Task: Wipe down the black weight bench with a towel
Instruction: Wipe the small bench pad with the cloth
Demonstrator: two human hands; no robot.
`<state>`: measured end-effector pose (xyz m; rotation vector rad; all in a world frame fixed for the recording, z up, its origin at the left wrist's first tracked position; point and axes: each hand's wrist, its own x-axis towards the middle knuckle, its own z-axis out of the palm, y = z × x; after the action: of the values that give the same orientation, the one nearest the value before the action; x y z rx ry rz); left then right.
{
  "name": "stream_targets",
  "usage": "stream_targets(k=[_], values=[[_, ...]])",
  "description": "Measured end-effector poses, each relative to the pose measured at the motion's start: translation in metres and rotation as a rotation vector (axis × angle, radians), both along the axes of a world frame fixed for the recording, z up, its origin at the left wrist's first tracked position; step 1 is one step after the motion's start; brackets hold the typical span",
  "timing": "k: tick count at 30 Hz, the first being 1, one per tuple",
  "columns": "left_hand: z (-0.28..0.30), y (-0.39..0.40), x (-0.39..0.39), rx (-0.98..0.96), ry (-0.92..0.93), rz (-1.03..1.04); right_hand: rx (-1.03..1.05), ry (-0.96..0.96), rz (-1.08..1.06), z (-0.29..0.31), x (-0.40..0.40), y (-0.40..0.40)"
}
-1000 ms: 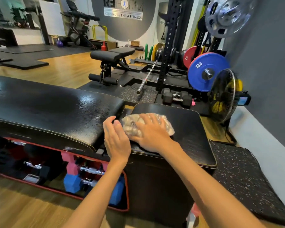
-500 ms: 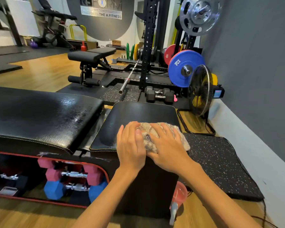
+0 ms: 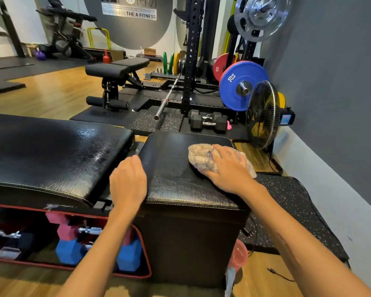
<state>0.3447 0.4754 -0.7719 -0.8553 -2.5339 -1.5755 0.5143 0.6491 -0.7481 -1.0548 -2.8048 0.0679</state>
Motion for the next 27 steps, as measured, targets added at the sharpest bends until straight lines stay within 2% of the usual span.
stream_targets(k=[3, 5, 10, 16, 22, 27], values=[[-0.008, 0.004, 0.001, 0.079, -0.041, 0.174, -0.022, -0.003, -0.015, 0.003, -0.022, 0.026], [-0.013, 0.002, 0.001, 0.15, -0.026, 0.209, -0.03, -0.011, -0.027, 0.003, -0.039, 0.043], [-0.025, 0.006, -0.008, 0.314, 0.056, 0.244, -0.03, -0.057, -0.055, 0.008, -0.084, 0.071], [-0.028, 0.008, -0.008, 0.506, -0.007, 0.212, -0.044, -0.07, -0.016, 0.01, -0.144, 0.059], [-0.019, 0.006, -0.001, 0.518, -0.002, 0.251, -0.054, -0.091, 0.076, 0.006, -0.174, 0.03], [-0.016, 0.005, -0.002, 0.453, 0.025, 0.265, -0.059, -0.041, 0.156, 0.006, -0.147, -0.012]])
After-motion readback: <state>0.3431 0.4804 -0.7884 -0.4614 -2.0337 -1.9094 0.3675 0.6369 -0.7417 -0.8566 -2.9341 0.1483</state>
